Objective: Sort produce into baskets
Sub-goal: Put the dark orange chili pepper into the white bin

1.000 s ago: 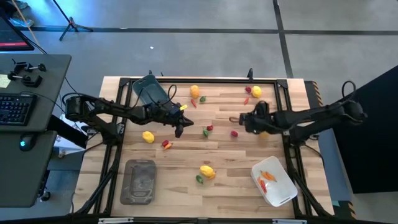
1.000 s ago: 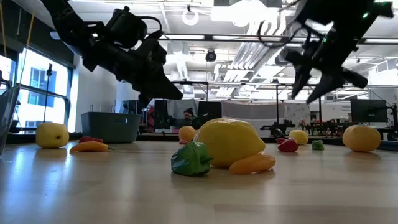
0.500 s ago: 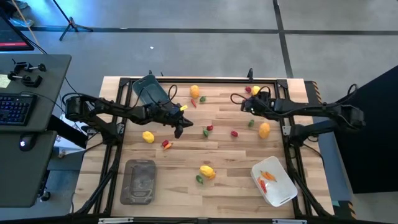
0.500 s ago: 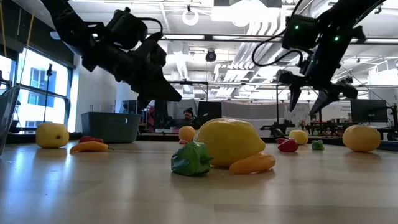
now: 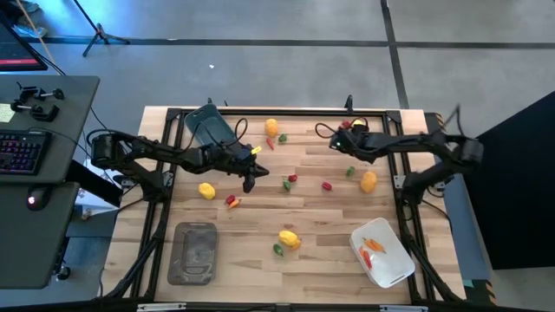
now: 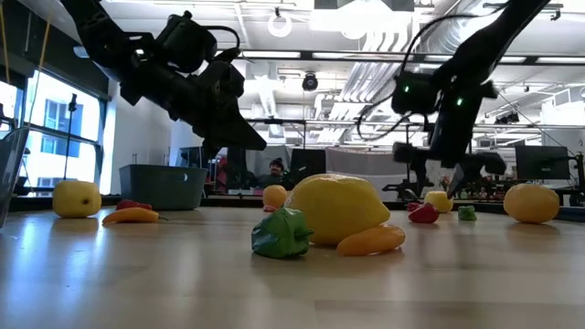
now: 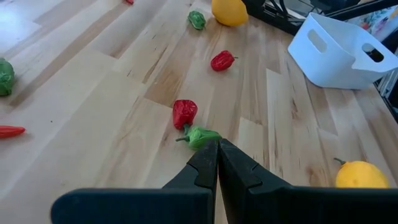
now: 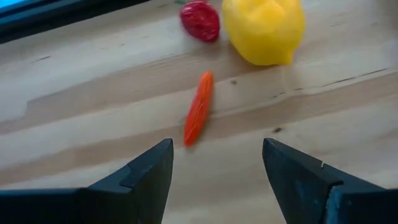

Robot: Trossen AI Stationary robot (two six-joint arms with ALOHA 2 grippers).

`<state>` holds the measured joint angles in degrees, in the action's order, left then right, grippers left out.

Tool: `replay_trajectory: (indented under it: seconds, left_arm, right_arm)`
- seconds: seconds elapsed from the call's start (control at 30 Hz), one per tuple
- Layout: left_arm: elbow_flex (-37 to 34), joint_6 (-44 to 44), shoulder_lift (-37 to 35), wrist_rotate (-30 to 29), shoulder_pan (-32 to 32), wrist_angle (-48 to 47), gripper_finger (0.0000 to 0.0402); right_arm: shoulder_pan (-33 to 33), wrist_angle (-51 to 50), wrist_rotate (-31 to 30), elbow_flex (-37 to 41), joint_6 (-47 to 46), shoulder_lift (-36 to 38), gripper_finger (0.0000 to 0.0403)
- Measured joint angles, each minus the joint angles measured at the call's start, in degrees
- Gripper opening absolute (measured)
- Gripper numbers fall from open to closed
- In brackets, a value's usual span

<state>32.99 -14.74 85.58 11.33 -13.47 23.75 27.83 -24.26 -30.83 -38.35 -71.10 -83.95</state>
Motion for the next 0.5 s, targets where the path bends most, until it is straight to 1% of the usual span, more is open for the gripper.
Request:
replay_trajectory:
  seconds: [0.2, 0.33, 0.4, 0.5]
  left_arm:
    - [0.0, -0.1, 0.0, -0.1, 0.0, 0.0, 0.0000]
    - [0.0, -0.1, 0.0, -0.1, 0.0, -0.6, 0.0000]
    - [0.0, -0.1, 0.0, -0.1, 0.0, -0.7, 0.0000]
    - [0.0, -0.6, 0.0, -0.1, 0.0, -1.4, 0.0000]
  right_arm:
    - [2.0, 4.9, -2.4, 0.0, -4.5, -7.9, 0.0238]
    - [2.8, 8.2, -4.0, -0.2, -5.8, -11.5, 0.0236]
    - [2.8, 8.8, -4.8, -0.6, -5.8, -12.5, 0.0228]
    - [2.8, 8.8, -5.2, -1.1, -6.0, -12.9, 0.0198]
